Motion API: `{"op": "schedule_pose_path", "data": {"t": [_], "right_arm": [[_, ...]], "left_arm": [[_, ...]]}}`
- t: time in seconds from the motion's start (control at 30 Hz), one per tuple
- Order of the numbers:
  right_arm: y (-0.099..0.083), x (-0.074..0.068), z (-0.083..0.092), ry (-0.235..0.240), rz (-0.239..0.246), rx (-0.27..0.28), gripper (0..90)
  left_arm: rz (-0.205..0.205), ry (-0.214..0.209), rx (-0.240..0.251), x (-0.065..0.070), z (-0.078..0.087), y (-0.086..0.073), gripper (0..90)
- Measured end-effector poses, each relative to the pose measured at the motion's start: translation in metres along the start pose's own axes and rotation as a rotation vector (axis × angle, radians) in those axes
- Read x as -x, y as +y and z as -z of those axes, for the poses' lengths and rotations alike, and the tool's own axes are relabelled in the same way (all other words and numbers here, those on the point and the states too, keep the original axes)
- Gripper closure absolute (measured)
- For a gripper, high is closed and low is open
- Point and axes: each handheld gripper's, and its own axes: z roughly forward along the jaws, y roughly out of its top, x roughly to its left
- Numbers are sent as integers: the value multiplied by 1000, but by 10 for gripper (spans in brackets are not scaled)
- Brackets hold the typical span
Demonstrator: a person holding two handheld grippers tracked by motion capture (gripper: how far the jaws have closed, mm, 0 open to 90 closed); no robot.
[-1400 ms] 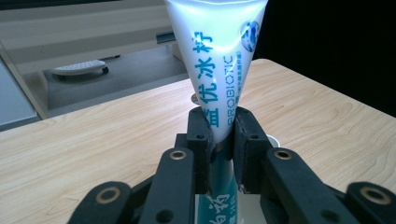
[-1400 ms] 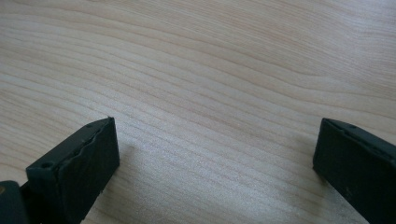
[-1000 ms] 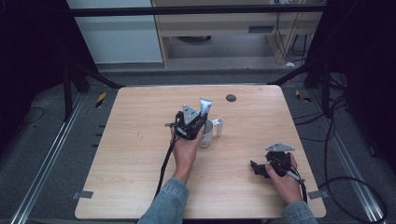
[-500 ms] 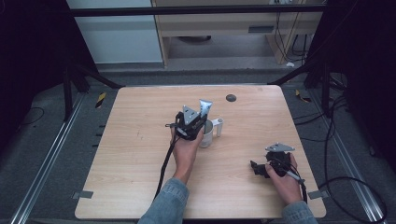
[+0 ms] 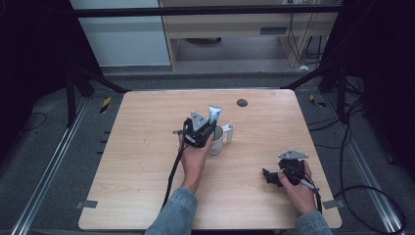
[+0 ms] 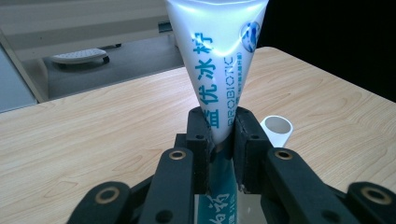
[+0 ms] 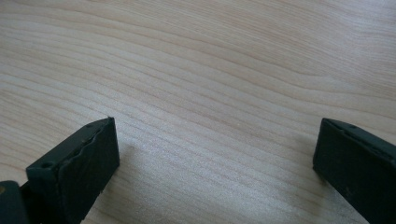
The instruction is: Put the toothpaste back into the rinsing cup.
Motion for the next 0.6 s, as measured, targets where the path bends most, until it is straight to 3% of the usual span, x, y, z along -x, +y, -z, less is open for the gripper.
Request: {"op": "schedule_pose_path", "data": {"t": [0.6], "right_arm": [[0,0,0,0,-1,-1,6]], "left_arm": [[-19,2,-35,2,-5,5,771]]}}
